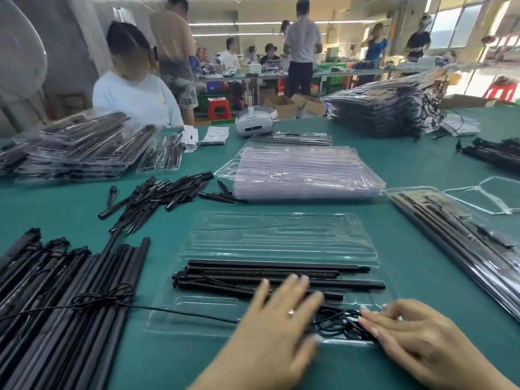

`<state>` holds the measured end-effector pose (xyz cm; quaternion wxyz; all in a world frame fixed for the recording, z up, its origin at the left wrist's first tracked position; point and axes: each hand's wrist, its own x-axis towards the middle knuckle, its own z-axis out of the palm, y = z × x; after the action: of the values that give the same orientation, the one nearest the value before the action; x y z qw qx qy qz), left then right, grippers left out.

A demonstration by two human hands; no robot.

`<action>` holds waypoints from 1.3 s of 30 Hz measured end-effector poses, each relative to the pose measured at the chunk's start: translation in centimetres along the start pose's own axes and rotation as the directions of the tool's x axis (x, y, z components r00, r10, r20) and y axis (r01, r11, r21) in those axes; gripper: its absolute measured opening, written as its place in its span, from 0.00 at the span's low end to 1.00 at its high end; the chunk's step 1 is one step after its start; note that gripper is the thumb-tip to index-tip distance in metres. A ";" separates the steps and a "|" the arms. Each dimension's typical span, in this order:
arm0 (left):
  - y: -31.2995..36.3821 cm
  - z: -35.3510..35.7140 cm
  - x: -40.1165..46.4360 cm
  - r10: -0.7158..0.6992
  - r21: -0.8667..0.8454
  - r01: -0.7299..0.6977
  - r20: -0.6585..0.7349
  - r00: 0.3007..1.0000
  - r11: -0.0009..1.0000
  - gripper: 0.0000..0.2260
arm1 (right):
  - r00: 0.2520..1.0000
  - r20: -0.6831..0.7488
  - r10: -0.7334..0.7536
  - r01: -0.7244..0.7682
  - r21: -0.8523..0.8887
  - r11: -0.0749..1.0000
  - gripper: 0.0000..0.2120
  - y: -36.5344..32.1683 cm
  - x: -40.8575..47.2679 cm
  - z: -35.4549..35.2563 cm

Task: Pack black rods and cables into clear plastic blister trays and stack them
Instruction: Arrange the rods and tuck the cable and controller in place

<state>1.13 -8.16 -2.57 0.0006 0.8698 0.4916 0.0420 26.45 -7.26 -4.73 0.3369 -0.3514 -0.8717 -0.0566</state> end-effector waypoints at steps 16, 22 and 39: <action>4.1 2.6 1.6 0.136 0.094 -0.145 0.095 0.986 0.985 0.22 | 0.523 0.246 0.816 -0.728 0.627 0.278 0.23 5.5 6.1 0.2; 4.3 3.1 1.5 0.130 0.086 -0.137 0.078 0.988 0.987 0.22 | 0.359 0.394 0.846 -0.639 0.764 -0.085 0.33 8.2 9.4 1.4; 4.0 2.6 1.5 0.209 0.173 -0.218 0.069 0.975 0.960 0.23 | 0.685 0.684 0.252 -0.266 -0.088 0.960 0.31 0.6 9.2 0.5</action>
<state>5.56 -8.83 -4.87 -0.0701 0.9151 0.3964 -0.0245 21.74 -1.32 0.54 -0.0030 -0.4635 -0.8759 0.1339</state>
